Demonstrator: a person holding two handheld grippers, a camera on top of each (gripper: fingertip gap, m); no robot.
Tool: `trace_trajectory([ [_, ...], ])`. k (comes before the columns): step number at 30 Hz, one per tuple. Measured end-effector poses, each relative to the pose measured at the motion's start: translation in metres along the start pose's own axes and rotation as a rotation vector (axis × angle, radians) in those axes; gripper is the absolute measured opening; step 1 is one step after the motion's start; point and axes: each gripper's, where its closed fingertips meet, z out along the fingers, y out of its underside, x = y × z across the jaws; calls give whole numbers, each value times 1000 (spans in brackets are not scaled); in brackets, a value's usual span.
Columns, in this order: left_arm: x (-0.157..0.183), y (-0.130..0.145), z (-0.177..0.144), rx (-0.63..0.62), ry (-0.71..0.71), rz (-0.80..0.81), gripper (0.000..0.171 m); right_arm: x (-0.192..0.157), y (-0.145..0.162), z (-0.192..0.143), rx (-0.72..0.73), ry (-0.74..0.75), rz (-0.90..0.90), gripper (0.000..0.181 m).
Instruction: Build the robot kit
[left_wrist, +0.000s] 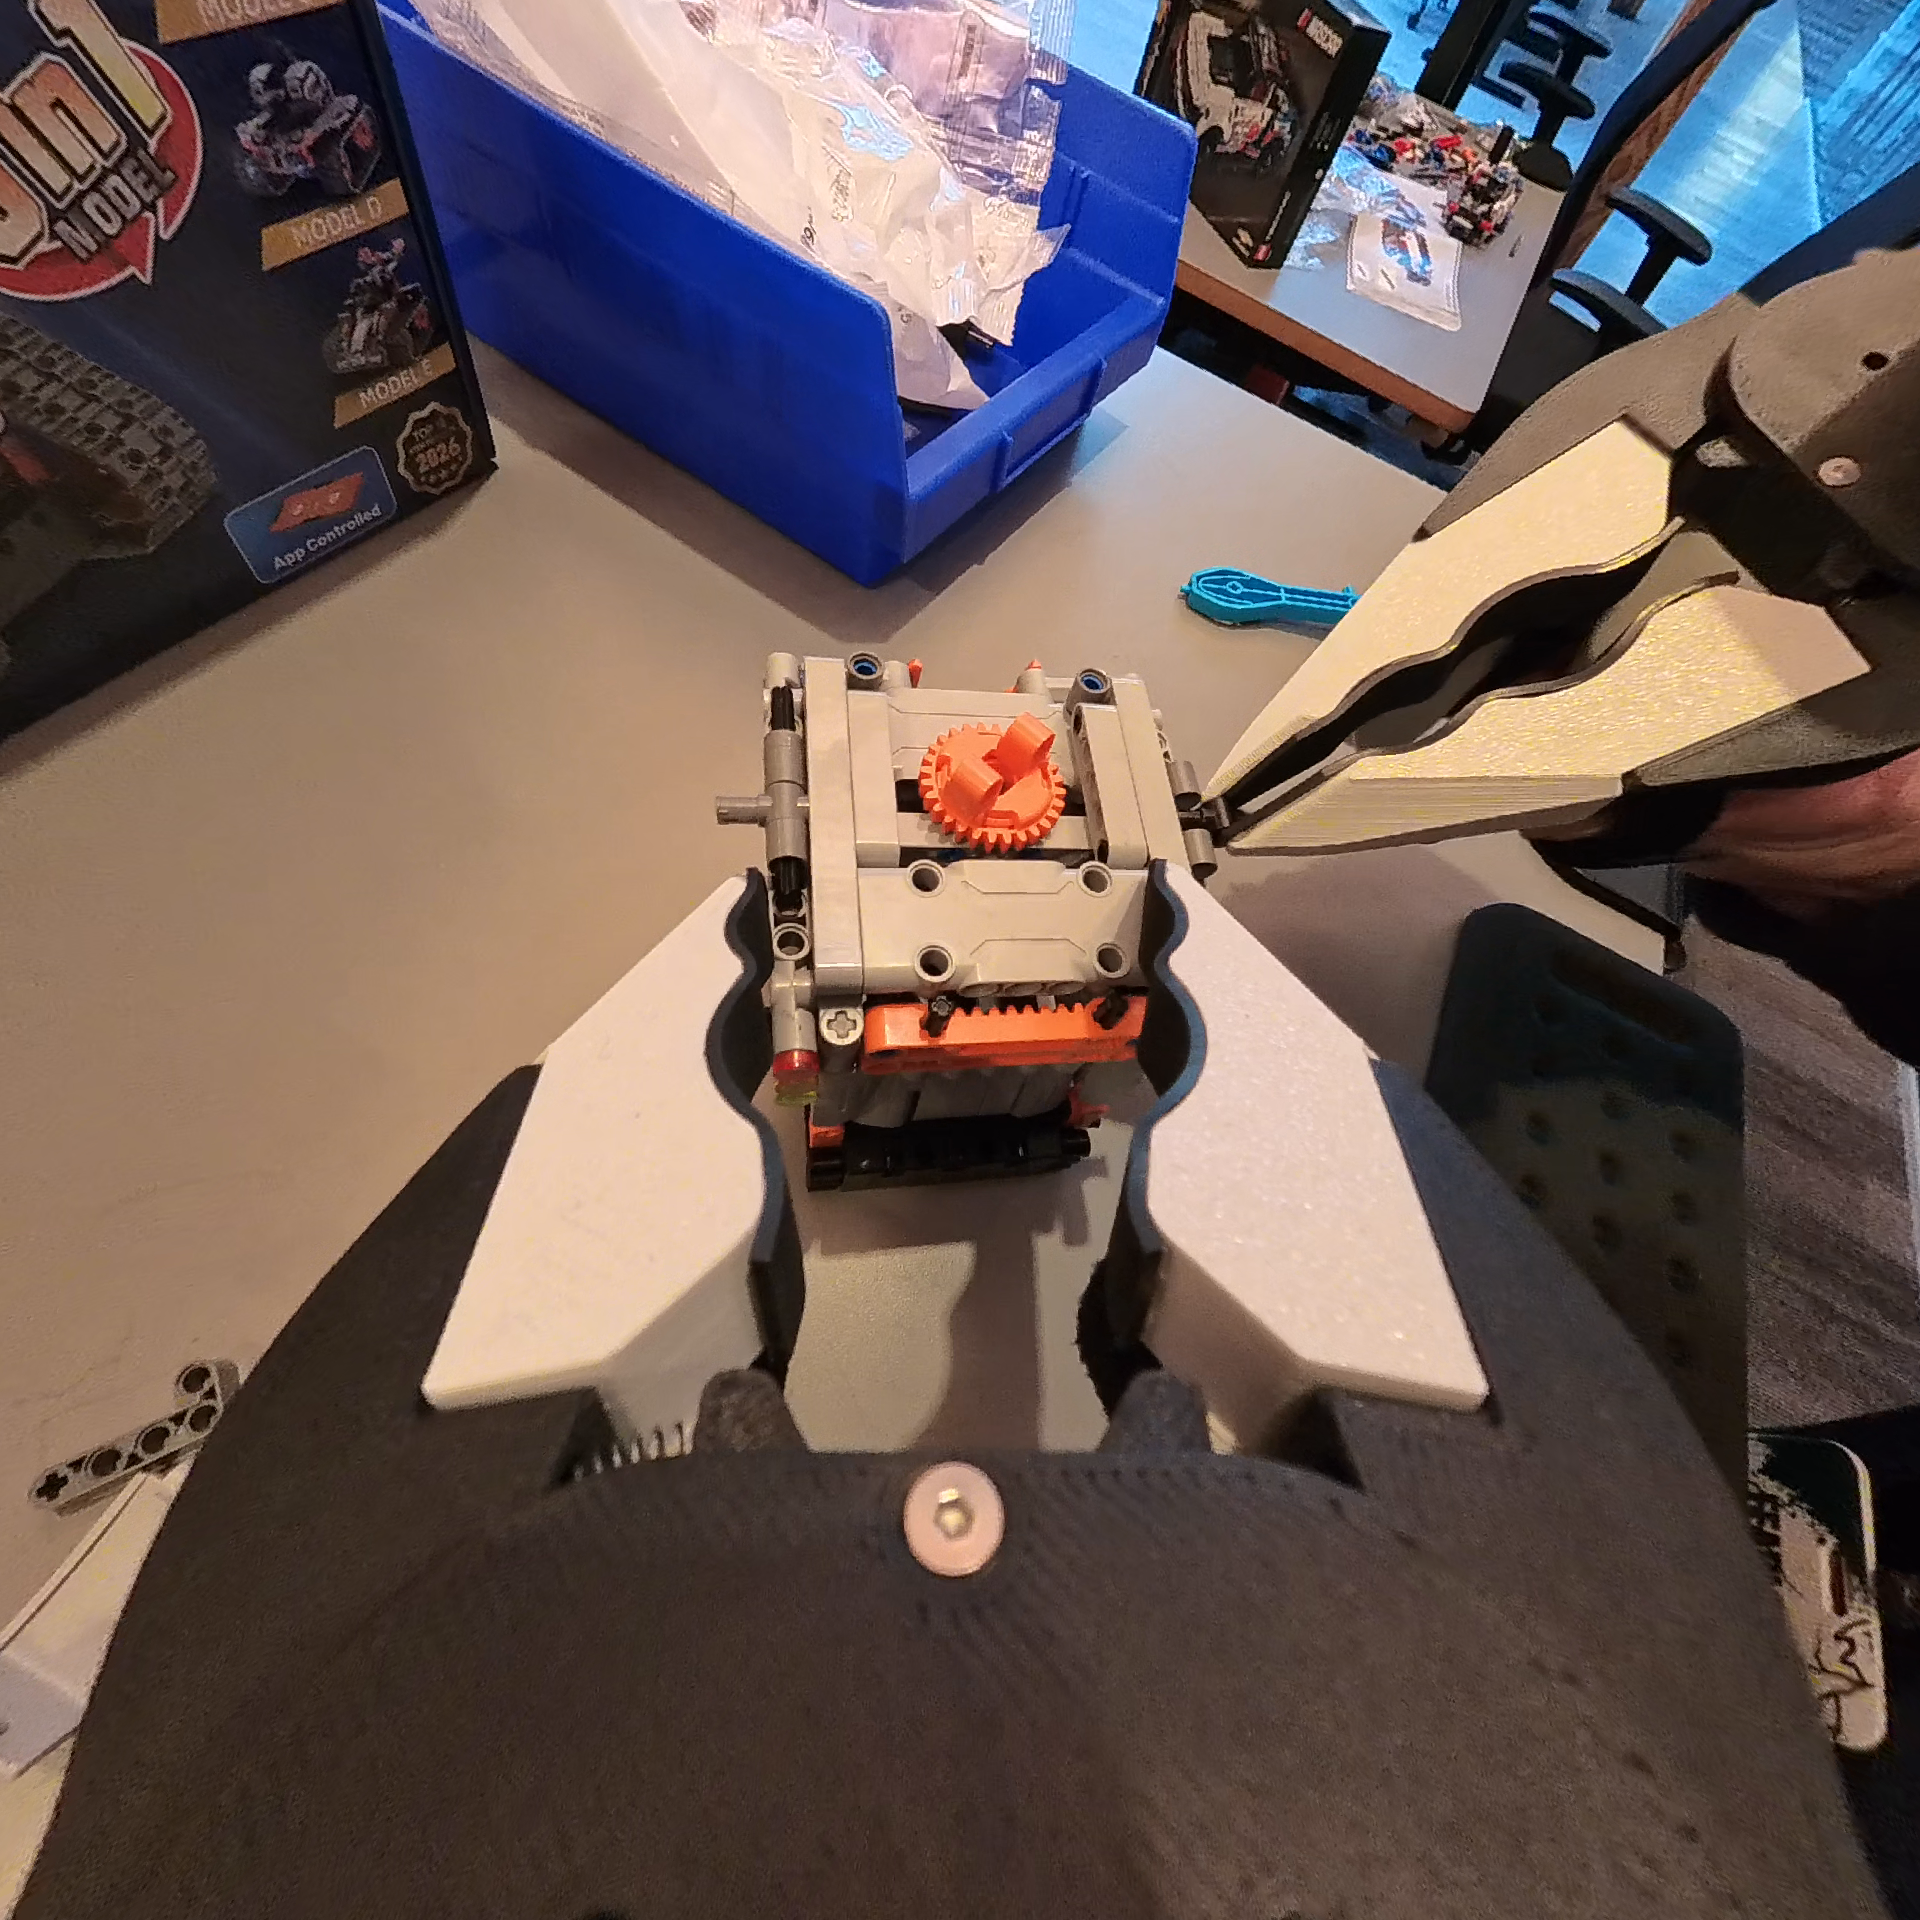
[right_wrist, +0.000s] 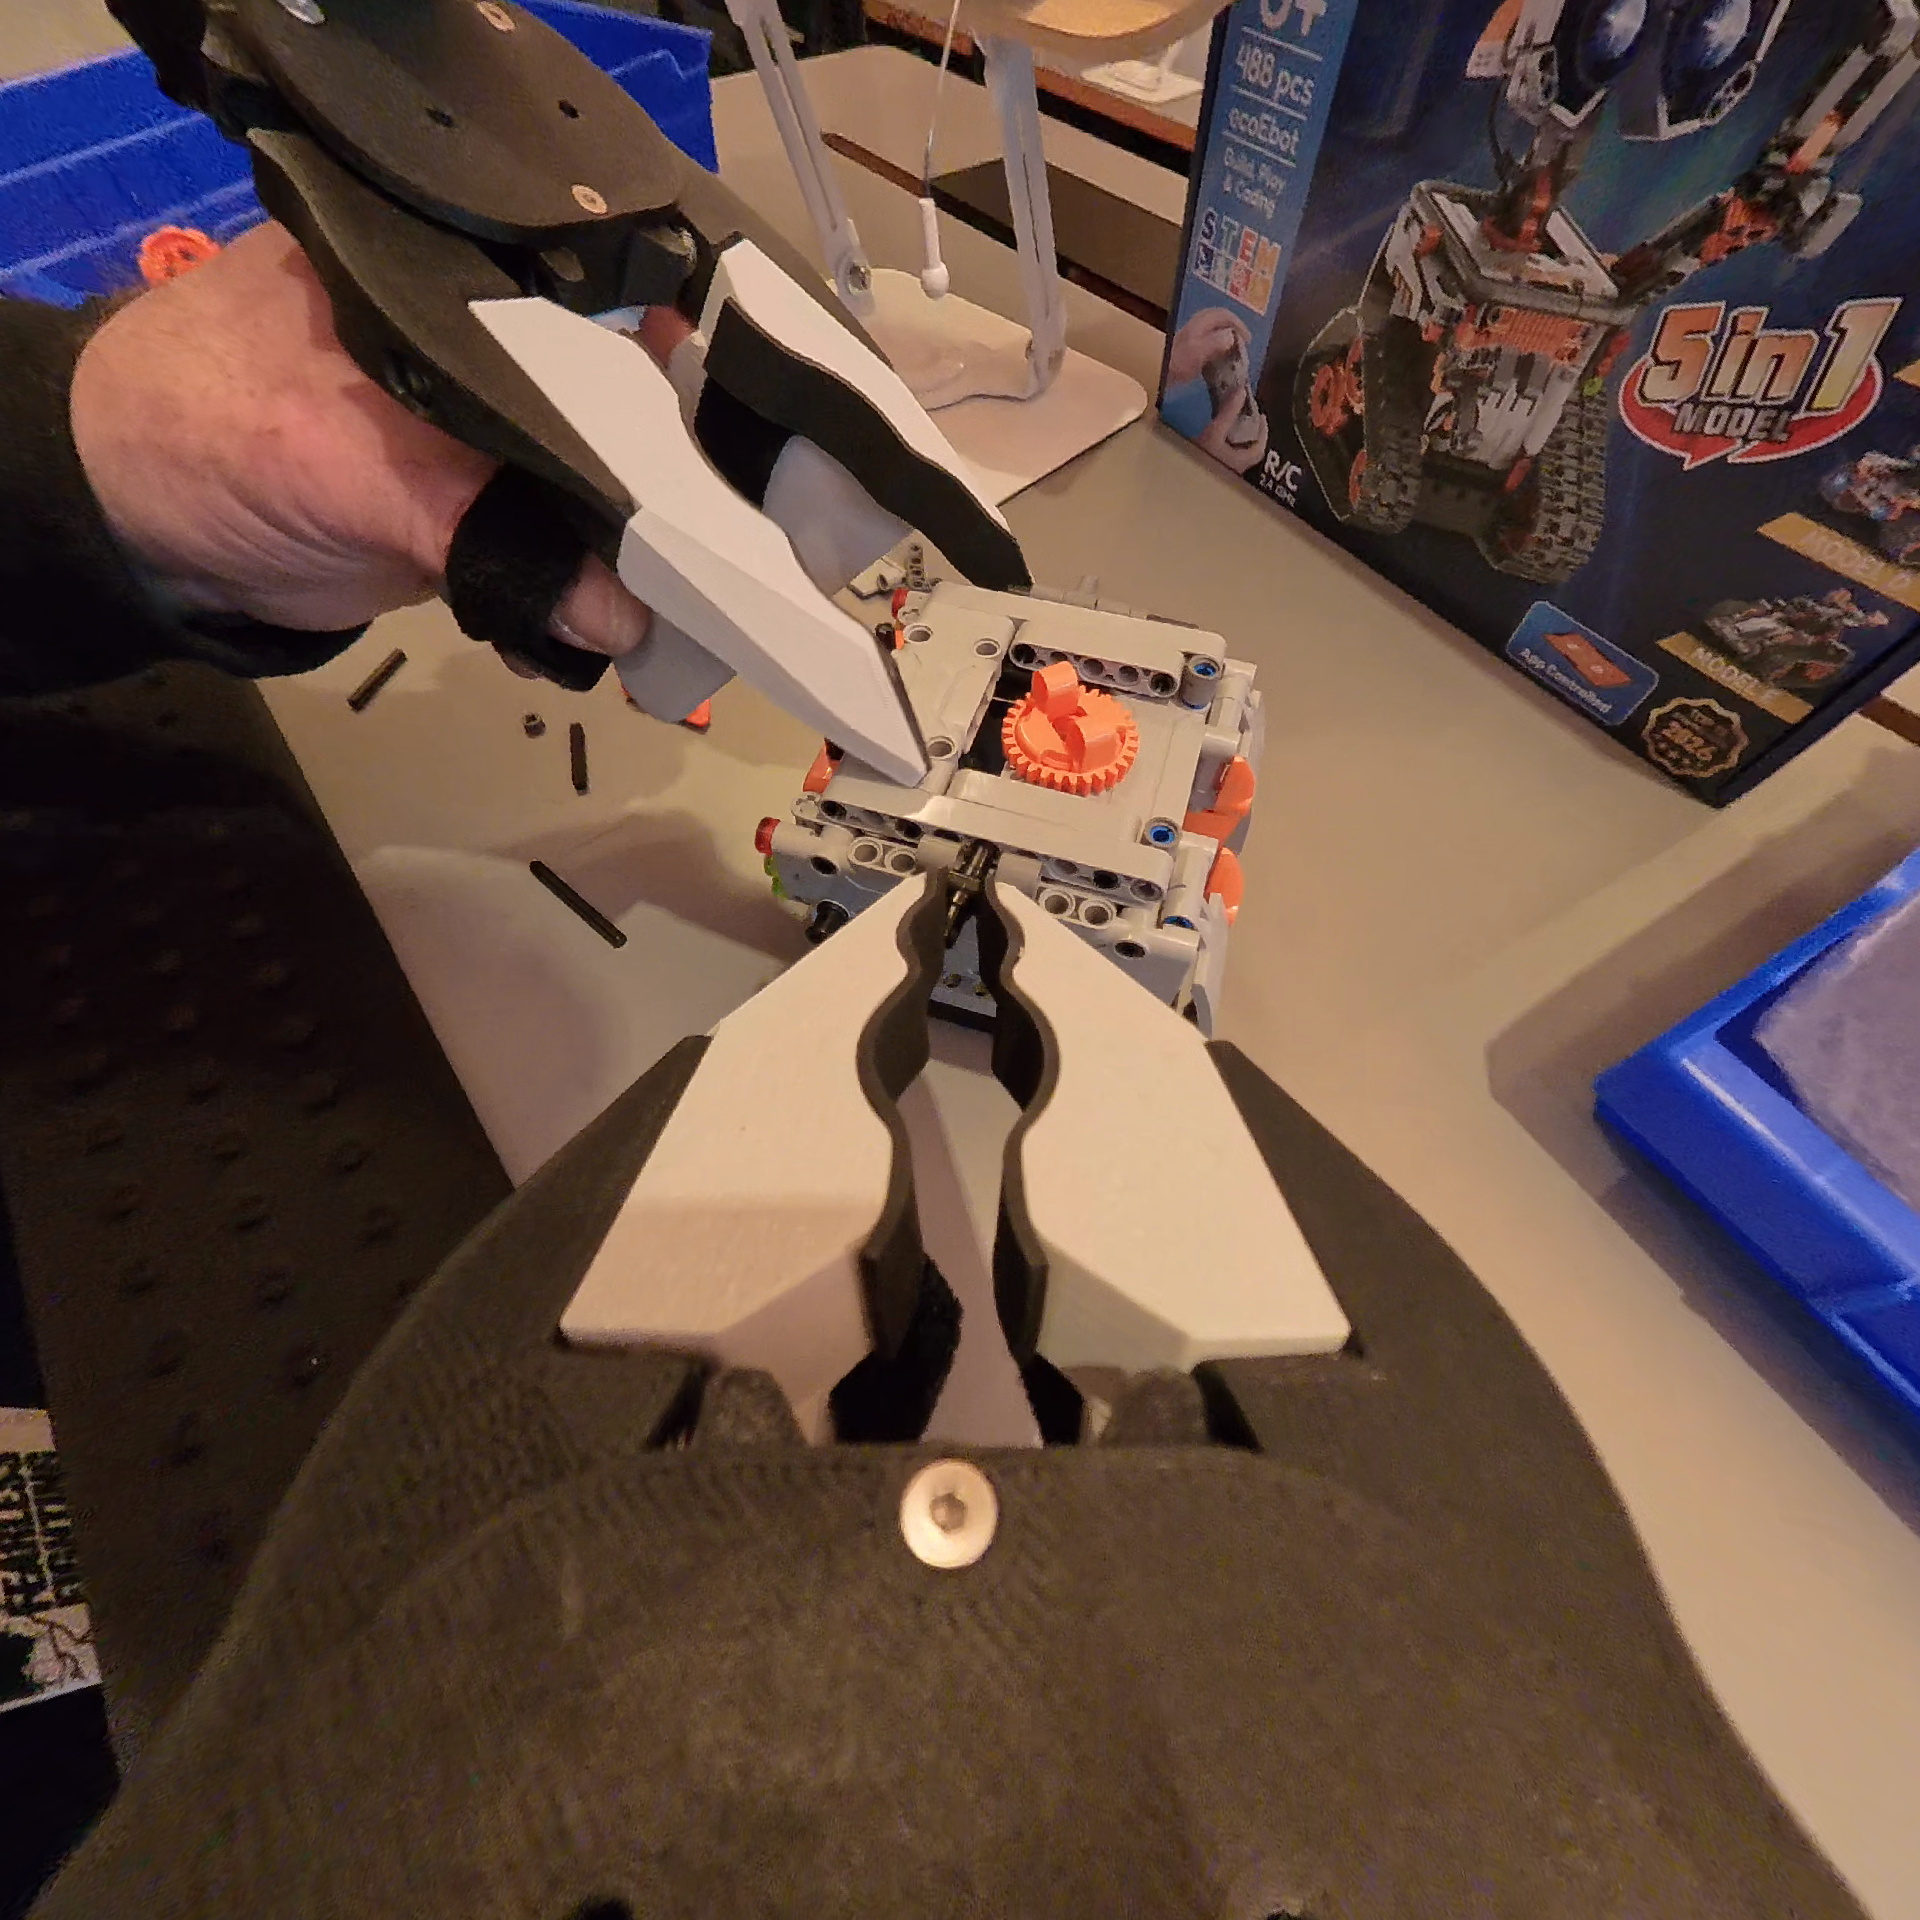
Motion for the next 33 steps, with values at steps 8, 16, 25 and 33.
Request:
trace_trajectory([
  [8,-1,0,0,1,0,-1,67,0,0,0,31,-29,-18,2],
  [16,-3,-1,0,6,-3,-12,67,0,-2,1,33,8,-20,2],
  [25,-3,-1,0,7,2,-11,65,1,-2,0,155,49,78,2],
  [33,-3,-1,0,9,5,-13,65,1,0,2,182,62,45,3],
])
